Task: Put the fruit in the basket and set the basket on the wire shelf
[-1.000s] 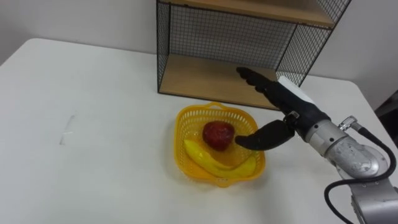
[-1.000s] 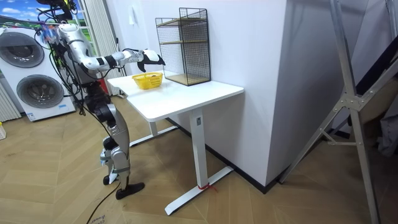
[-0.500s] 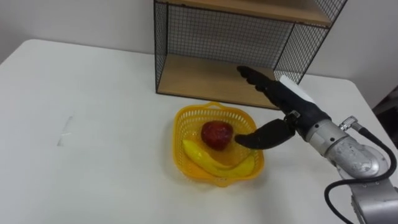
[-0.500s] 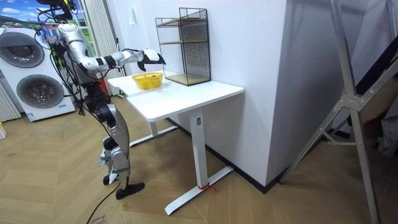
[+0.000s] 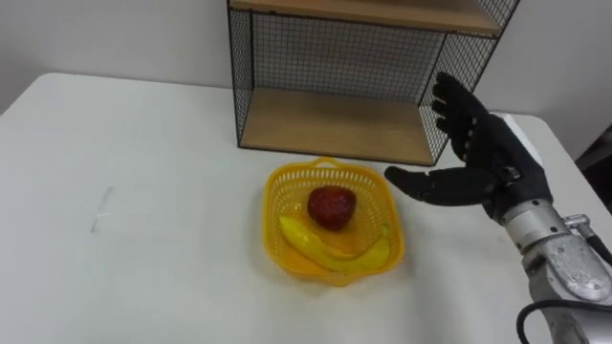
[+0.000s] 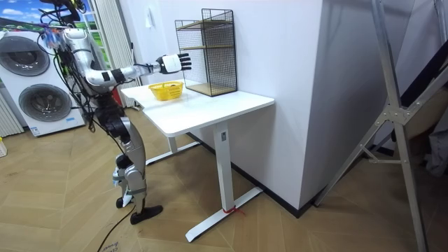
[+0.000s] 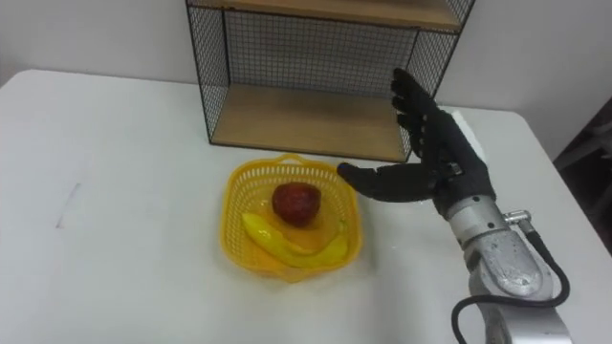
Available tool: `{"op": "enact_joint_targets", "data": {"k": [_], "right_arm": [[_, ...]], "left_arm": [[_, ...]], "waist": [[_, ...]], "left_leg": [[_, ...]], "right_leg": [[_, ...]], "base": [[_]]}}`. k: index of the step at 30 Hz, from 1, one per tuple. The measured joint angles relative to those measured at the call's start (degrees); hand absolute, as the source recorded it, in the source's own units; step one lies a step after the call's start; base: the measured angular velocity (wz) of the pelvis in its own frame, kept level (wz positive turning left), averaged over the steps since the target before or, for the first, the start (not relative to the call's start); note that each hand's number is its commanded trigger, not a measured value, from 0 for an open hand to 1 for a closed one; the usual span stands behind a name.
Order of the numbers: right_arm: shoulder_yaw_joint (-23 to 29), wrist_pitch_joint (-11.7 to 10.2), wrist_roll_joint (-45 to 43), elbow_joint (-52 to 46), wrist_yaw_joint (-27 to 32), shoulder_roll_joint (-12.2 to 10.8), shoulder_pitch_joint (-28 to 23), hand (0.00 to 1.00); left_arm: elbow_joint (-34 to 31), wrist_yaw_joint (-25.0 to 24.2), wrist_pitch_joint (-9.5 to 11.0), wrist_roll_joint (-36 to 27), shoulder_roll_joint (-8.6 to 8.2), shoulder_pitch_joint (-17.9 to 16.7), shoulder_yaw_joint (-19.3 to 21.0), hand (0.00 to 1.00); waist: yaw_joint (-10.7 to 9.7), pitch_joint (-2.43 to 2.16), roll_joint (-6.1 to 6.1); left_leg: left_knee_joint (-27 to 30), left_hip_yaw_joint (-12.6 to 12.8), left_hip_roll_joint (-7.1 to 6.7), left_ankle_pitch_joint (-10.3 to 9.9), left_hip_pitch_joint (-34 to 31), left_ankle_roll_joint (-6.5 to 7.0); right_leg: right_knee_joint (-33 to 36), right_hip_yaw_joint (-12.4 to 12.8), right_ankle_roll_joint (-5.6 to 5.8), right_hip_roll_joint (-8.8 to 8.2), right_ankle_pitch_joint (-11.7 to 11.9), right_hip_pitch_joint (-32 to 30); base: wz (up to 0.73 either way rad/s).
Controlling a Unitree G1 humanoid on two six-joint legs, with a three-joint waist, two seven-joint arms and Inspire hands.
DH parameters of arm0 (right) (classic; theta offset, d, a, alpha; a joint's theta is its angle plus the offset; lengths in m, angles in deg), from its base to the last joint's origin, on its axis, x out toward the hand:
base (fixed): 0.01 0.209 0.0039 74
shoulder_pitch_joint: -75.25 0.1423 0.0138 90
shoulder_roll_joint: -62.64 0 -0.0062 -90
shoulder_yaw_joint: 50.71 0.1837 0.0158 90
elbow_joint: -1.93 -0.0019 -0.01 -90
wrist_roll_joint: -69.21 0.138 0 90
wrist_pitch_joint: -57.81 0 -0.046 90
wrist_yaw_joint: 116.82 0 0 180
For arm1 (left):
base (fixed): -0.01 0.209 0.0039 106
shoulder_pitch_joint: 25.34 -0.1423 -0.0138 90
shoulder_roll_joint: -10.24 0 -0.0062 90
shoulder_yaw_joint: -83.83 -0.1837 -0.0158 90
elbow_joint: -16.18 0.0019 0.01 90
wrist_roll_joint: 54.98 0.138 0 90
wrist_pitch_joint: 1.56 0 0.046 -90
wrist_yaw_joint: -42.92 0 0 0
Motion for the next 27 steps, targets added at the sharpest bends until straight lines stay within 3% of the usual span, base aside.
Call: {"op": "enact_joint_targets", "data": {"k": [2,5,7,10,12,15,18,22,27], "right_arm": [[1.2,0.0,0.3,0.0,1.5,-0.2,-1.3,0.0],[1.8,0.0,0.7,-0.1,5.0,-0.4,-3.1,0.0],[1.8,0.1,0.4,-0.1,6.6,-0.4,-3.3,0.0],[1.8,0.1,0.7,-0.6,9.8,-1.5,-3.9,0.0],[2.1,0.0,0.4,-0.9,11.9,-1.9,-4.2,0.0],[3.7,0.0,0.2,-0.3,13.4,-2.4,-5.0,0.0],[4.1,0.0,0.3,-0.2,14.4,-2.7,-7.9,0.0],[3.8,-0.1,0.3,0.0,13.6,-4.1,-8.6,0.0],[3.7,-0.6,1.0,0.0,11.9,-4.1,-8.7,0.0]], "left_arm": [[-1.1,2.8,0.1,-3.0,-0.19,0.5,4.1,0.0],[-8.5,9.8,0.3,-7.0,-0.28,0.2,11.9,0.0],[-13.3,15.0,1.5,-8.1,-0.27,0.3,14.0,0.0],[-25.7,24.3,2.7,-8.5,-0.32,0.2,14.4,0.0],[-35.9,30.2,4.8,-8.2,-0.32,-0.1,14.3,0.0],[-45.2,36.2,6.7,-5.2,-0.35,0.4,14.7,0.0],[-50.6,41.3,6.5,-3.3,-0.5,0.0,14.8,0.0],[-58.8,43.4,7.7,-3.2,-0.51,0.5,14.4,0.0],[-70.6,42.2,10.4,2.5,-0.41,0.8,10.5,0.0]], "waist": [[0.2,-0.04,0.25],[1.5,-0.04,0.15],[1.8,-0.07,0.12],[2.4,-0.28,-0.09],[3.1,-0.37,-0.11],[3.8,-0.52,0.13],[3.8,-0.5,0.16],[3.5,-0.33,0.63],[1.8,-0.36,0.89]], "left_leg": [[0.1,0.0,0.0,0.0,-0.1,-0.04],[-0.2,0.0,0.01,0.2,-0.1,-0.2],[-0.2,-0.1,-0.01,0.2,-0.2,-0.2],[-0.1,-0.6,-0.02,0.2,-0.4,-0.2],[-0.1,-0.7,0.01,0.2,-0.2,-0.2],[-0.3,-0.5,0.02,0.2,0.4,-0.19],[-0.4,-0.4,0.07,0.2,0.3,-0.18],[-0.4,-0.3,0.04,0.1,0.2,-0.19],[0.2,-1.4,-0.39,0.1,-0.5,-0.16]], "right_leg": [[-0.1,0.0,-0.03,0.0,0.0,0.0],[0.0,0.1,-0.17,0.05,-0.1,-0.3],[0.0,0.0,-0.17,0.03,-0.1,-0.4],[-0.2,-0.2,-0.17,0.03,-0.1,-0.4],[-0.2,-0.2,-0.17,0.05,-0.1,-0.3],[-0.1,0.0,-0.15,0.1,-0.1,-0.1],[0.0,-0.1,-0.13,0.08,-0.1,-0.2],[0.1,-0.1,-0.13,0.06,-0.1,-0.3],[0.0,-0.9,-0.07,-0.36,-0.2,-0.3]], "base": [[0.0],[-0.02],[0.0],[0.04],[0.0],[-0.04],[-0.02],[0.0],[0.1]]}}
